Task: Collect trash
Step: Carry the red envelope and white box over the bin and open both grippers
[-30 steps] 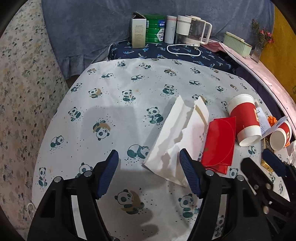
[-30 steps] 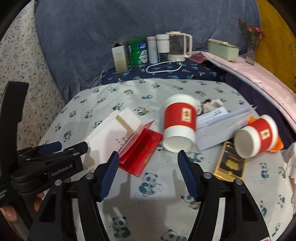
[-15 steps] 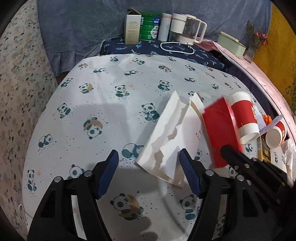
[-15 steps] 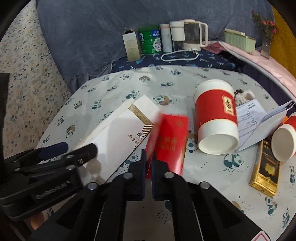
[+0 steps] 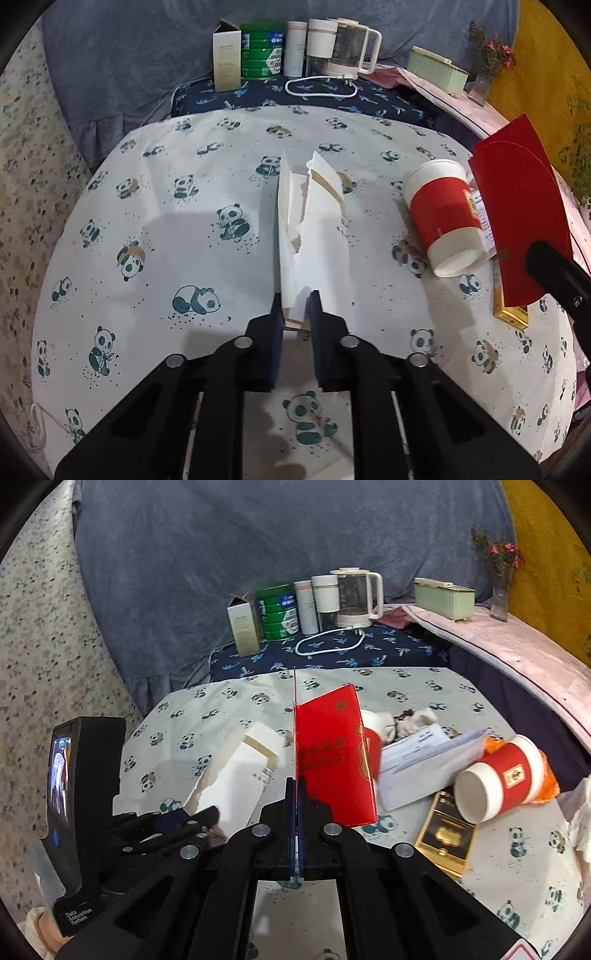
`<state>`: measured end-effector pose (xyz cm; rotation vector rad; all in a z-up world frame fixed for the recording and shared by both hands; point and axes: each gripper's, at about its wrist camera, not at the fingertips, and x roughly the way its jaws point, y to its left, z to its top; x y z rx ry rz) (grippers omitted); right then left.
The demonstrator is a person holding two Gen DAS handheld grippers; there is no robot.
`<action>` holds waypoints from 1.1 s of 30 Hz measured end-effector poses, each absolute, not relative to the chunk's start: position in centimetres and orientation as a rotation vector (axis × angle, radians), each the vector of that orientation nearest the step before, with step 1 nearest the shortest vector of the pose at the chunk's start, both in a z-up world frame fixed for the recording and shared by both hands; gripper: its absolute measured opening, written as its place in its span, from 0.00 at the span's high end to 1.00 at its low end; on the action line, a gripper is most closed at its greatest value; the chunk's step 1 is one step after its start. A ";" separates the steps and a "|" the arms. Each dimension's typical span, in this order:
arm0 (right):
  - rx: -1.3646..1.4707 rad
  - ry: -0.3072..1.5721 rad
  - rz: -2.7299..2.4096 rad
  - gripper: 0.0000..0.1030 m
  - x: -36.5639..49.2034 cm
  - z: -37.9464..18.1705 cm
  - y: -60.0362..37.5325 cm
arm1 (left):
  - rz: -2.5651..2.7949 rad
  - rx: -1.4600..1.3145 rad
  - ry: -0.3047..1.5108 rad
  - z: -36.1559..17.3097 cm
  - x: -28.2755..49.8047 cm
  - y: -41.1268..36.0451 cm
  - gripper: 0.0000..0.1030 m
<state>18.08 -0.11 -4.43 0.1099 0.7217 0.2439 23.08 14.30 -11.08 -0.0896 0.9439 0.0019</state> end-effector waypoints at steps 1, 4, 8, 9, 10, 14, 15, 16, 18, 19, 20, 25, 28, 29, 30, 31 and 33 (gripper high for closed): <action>0.115 0.720 0.238 0.99 17.9 -4.2 -0.6 | 0.003 -0.086 0.937 -10.7 23.0 14.1 0.94; 0.130 0.715 0.213 0.99 17.3 -3.7 -2.2 | -0.007 -0.095 0.925 -9.5 22.3 13.5 0.98; 0.147 0.694 0.181 0.99 16.1 -2.9 -4.3 | -0.020 -0.086 0.884 -7.2 21.1 12.2 0.98; 0.152 0.688 0.172 0.99 15.8 -2.7 -4.8 | -0.023 -0.083 0.876 -6.7 20.9 11.9 0.99; 0.158 0.682 0.164 0.99 15.5 -2.4 -5.5 | -0.032 -0.081 0.863 -5.9 20.5 11.4 0.99; 0.178 0.655 0.126 0.99 14.1 -1.3 -8.3 | -0.072 -0.068 0.821 -3.3 19.2 9.1 0.99; 0.184 0.646 0.114 0.99 13.7 -1.0 -9.1 | -0.086 -0.064 0.812 -2.5 18.9 8.3 0.99; 0.188 0.641 0.105 0.99 13.4 -0.8 -9.8 | -0.095 -0.056 0.803 -2.0 18.6 7.6 0.99; 0.200 0.629 0.081 0.99 12.5 -0.3 -11.5 | -0.113 -0.038 0.782 -1.0 18.0 6.0 0.99; 0.206 0.623 0.068 0.99 12.0 -0.1 -12.4 | -0.126 -0.028 0.773 -0.5 17.7 5.1 0.99; 0.210 0.618 0.058 0.99 11.6 0.1 -13.2 | -0.135 -0.018 0.765 0.0 17.4 4.1 0.99; 0.226 0.600 0.002 0.99 9.5 0.7 -17.1 | -0.202 -0.016 0.745 2.0 15.8 0.3 1.00; 0.240 0.590 -0.034 0.99 8.4 0.8 -19.5 | -0.249 -0.003 0.732 2.8 15.1 -2.2 1.00; 0.245 0.590 -0.045 0.99 8.1 0.8 -20.2 | -0.262 0.002 0.728 3.1 15.0 -3.0 1.00; 0.251 0.588 -0.060 0.99 7.7 0.8 -21.0 | -0.278 0.006 0.723 3.4 14.8 -3.8 1.00; 0.254 0.586 -0.075 0.99 7.4 0.8 -21.9 | -0.297 0.007 0.720 3.6 14.7 -4.8 1.00; 0.258 0.587 -0.102 0.99 6.8 0.6 -23.4 | -0.326 0.016 0.717 3.9 14.6 -6.8 1.00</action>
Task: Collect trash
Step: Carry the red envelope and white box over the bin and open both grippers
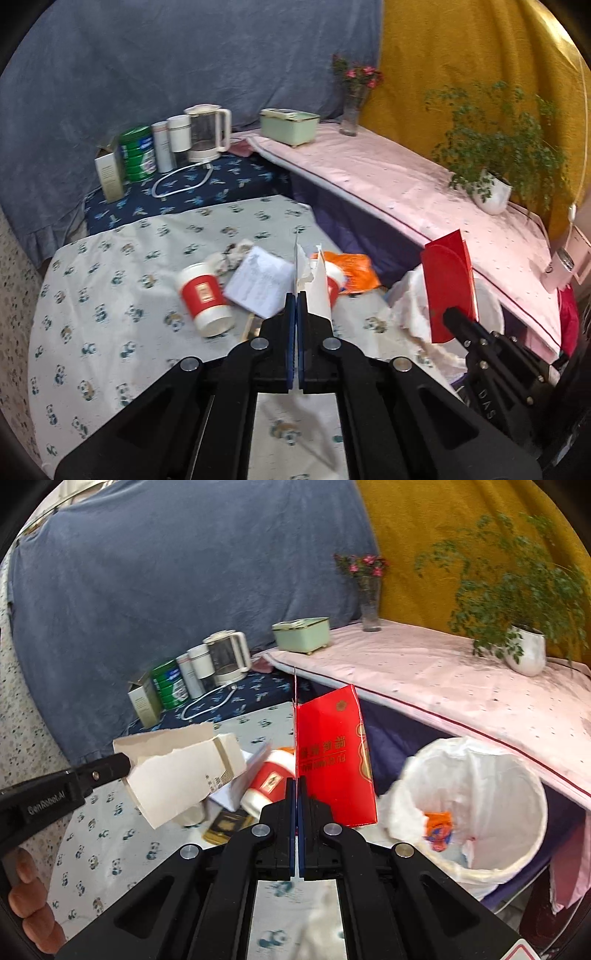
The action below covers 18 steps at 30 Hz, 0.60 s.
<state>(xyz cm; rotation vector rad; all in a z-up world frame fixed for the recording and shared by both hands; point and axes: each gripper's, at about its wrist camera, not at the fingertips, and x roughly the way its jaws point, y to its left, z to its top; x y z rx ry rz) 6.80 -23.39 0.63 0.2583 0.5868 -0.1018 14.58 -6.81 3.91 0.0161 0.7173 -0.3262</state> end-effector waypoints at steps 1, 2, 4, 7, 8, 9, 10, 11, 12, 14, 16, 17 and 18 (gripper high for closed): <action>0.260 0.589 -0.116 0.99 6.5 0.5 -24.2 | -0.339 0.023 0.713 4.0 14.4 -7.7 1.00; 0.263 0.590 -0.130 0.99 6.3 0.3 -25.0 | -0.351 0.029 0.709 4.1 14.4 -8.6 1.00; 0.271 0.593 -0.158 0.99 5.8 0.1 -26.7 | -0.381 0.032 0.709 4.2 14.4 -10.5 1.00; 0.285 0.599 -0.199 0.99 5.3 -0.5 -29.2 | -0.441 0.042 0.713 4.2 14.5 -13.5 1.00; 0.287 0.602 -0.212 0.99 5.1 -0.8 -29.8 | -0.458 0.049 0.711 4.1 14.5 -14.7 1.00; 0.290 0.607 -0.227 0.99 5.0 -1.1 -30.7 | -0.478 0.058 0.712 4.0 14.4 -15.9 1.00; 0.295 0.613 -0.241 0.99 4.8 -1.4 -31.5 | -0.494 0.065 0.713 3.9 14.3 -17.1 1.00; 0.299 0.618 -0.254 0.99 4.8 -1.8 -32.3 | -0.510 0.071 0.719 3.7 14.4 -18.3 1.00; 0.303 0.624 -0.264 0.99 4.8 -2.1 -33.0 | -0.534 0.077 0.728 3.4 14.5 -19.5 1.00; 0.312 0.638 -0.287 0.99 4.8 -3.0 -34.6 | -0.562 0.088 0.741 2.8 14.7 -21.7 1.00; 0.321 0.652 -0.303 0.99 4.7 -3.9 -35.9 | -0.596 0.093 0.760 2.0 14.9 -23.9 1.00; 0.324 0.657 -0.310 0.99 4.8 -4.2 -36.3 | -0.611 0.096 0.773 1.6 15.1 -25.0 1.00; 0.327 0.663 -0.316 0.99 4.8 -4.6 -36.8 | -0.622 0.099 0.783 1.1 15.3 -26.0 1.00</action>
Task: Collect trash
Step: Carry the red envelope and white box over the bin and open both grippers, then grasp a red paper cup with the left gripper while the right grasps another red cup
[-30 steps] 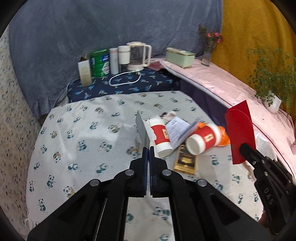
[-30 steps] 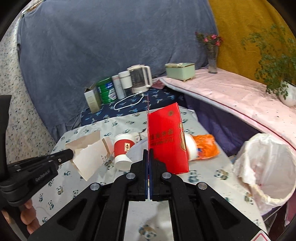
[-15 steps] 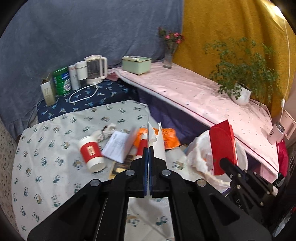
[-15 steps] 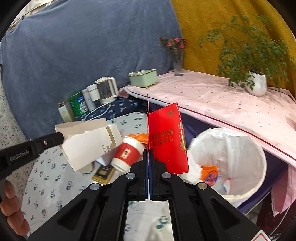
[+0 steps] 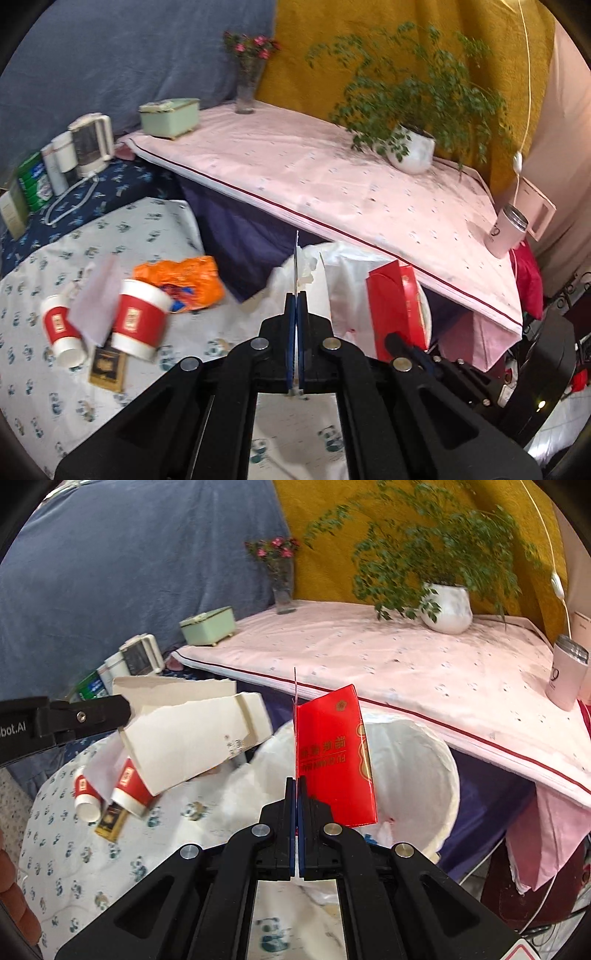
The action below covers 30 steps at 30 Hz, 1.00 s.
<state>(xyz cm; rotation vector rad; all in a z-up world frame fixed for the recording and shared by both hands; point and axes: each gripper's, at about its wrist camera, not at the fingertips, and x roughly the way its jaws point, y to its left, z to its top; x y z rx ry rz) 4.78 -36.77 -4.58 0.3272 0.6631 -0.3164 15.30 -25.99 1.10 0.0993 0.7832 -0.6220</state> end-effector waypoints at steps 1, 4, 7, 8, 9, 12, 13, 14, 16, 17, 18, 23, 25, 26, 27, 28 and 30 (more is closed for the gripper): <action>0.332 0.670 -0.323 0.99 4.8 -5.0 -37.3 | -0.630 0.103 0.790 0.7 15.4 -26.7 1.00; 0.343 0.687 -0.334 0.99 5.0 -6.1 -38.4 | -0.658 0.110 0.815 -0.7 15.8 -28.7 1.00; 0.330 0.689 -0.342 0.96 5.4 -6.8 -39.1 | -0.671 0.093 0.839 -1.9 16.4 -29.7 0.95; 0.319 0.691 -0.350 0.92 5.5 -6.9 -39.2 | -0.666 0.082 0.842 -2.2 16.6 -29.8 0.95; 0.309 0.691 -0.355 0.89 5.6 -7.0 -39.2 | -0.655 0.074 0.846 -2.4 16.8 -29.7 0.92; 0.306 0.676 -0.367 0.72 5.7 -7.0 -39.4 | -0.626 0.060 0.853 -2.9 17.3 -29.0 0.73; 0.309 0.669 -0.372 0.69 5.7 -6.9 -39.4 | -0.611 0.055 0.847 -2.9 17.4 -28.5 0.68; 0.313 0.665 -0.374 0.67 5.7 -6.7 -39.4 | -0.589 0.053 0.836 -2.9 17.5 -27.8 0.60; 0.319 0.660 -0.374 0.66 5.7 -6.4 -39.2 | -0.553 0.053 0.817 -2.7 17.8 -26.5 0.53; 0.320 0.657 -0.372 0.63 5.8 -6.3 -39.0 | -0.531 0.050 0.811 -2.7 18.0 -25.7 0.48; 0.318 0.653 -0.371 0.61 5.8 -6.0 -38.6 | -0.514 0.044 0.808 -2.6 18.2 -25.0 0.46; 0.296 0.636 -0.324 0.48 6.8 -4.7 -35.6 | -0.381 -0.006 0.799 -2.6 19.7 -19.9 0.35; 0.283 0.633 -0.300 0.42 7.5 -4.3 -33.9 | -0.315 -0.020 0.801 -2.7 20.4 -17.8 0.34; 0.278 0.630 -0.289 0.39 7.8 -4.2 -33.2 | -0.294 -0.023 0.802 -2.7 20.8 -16.6 0.34; 0.272 0.628 -0.275 0.39 8.2 -4.0 -32.3 | -0.266 -0.028 0.805 -2.9 21.1 -15.4 0.34; 0.264 0.631 -0.257 0.37 8.8 -3.9 -31.3 | -0.242 -0.032 0.807 -3.0 21.3 -14.5 0.34; 0.258 0.642 -0.229 0.35 9.7 -3.9 -29.7 | -0.191 -0.038 0.813 -3.3 21.8 -12.4 0.33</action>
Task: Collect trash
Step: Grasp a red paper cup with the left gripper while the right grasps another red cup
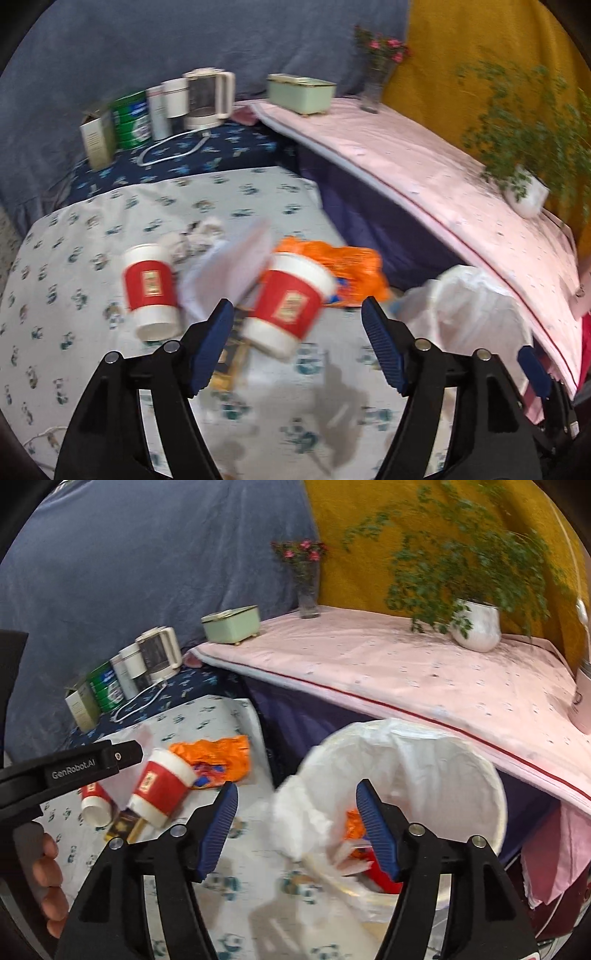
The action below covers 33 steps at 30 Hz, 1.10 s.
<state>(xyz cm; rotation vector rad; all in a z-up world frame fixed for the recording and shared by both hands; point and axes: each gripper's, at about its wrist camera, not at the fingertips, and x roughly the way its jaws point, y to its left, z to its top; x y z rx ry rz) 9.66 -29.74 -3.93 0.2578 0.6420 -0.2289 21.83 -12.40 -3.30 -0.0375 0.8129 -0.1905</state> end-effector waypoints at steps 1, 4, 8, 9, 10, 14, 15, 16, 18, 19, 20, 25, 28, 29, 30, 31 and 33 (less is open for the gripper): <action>0.254 0.646 -0.208 0.34 10.3 -4.0 -28.7 | -0.157 -0.035 0.816 -3.5 22.2 -11.2 0.31; 0.230 0.650 -0.172 0.34 11.6 -4.0 -26.3 | -0.078 -0.035 0.821 -4.0 23.0 -8.3 0.28; 0.218 0.661 -0.125 0.32 13.6 -4.4 -23.3 | -0.008 -0.044 0.843 -5.1 24.3 -4.9 0.26; 0.219 0.666 -0.114 0.31 14.0 -4.6 -22.7 | 0.000 -0.051 0.850 -5.3 24.6 -4.2 0.26; 0.220 0.671 -0.106 0.31 14.4 -4.7 -22.2 | 0.012 -0.061 0.859 -5.6 25.0 -3.4 0.25; 0.232 0.702 -0.076 0.29 16.5 -5.8 -20.1 | 0.029 -0.094 0.876 -6.6 26.3 -1.4 0.19; 0.234 0.709 -0.072 0.29 17.0 -6.0 -19.7 | 0.033 -0.102 0.882 -6.9 26.6 -1.0 0.15; 0.235 0.716 -0.069 0.29 17.4 -6.3 -19.3 | 0.036 -0.108 0.884 -7.2 26.9 -0.9 0.14; 0.240 0.733 -0.065 0.29 18.5 -7.0 -18.7 | 0.041 -0.109 0.892 -7.7 27.6 -0.5 0.14; 0.241 0.738 -0.063 0.28 19.0 -7.3 -18.5 | 0.040 -0.105 0.900 -8.1 28.1 -0.4 0.14; 0.240 0.743 -0.063 0.28 19.3 -7.5 -18.2 | 0.037 -0.103 0.907 -8.4 28.4 -0.3 0.14; 0.240 0.777 -0.076 0.26 21.2 -9.1 -17.6 | 0.025 -0.101 0.936 -9.8 30.2 -0.1 0.14; 0.248 0.797 -0.084 0.26 22.0 -10.0 -17.6 | 0.018 -0.094 0.954 -10.7 30.9 -0.1 0.14; 0.249 0.802 -0.084 0.26 22.3 -10.2 -17.6 | 0.014 -0.094 0.961 -11.0 31.1 -0.1 0.14; 0.251 0.807 -0.084 0.26 22.4 -10.4 -17.6 | 0.011 -0.093 0.966 -11.3 31.2 -0.2 0.14; 0.252 0.813 -0.085 0.26 22.5 -10.7 -17.5 | 0.012 -0.087 0.973 -11.6 31.4 -0.2 0.14; 0.255 0.820 -0.082 0.26 22.7 -11.0 -17.5 | 0.004 -0.083 0.984 -12.1 31.6 -0.3 0.14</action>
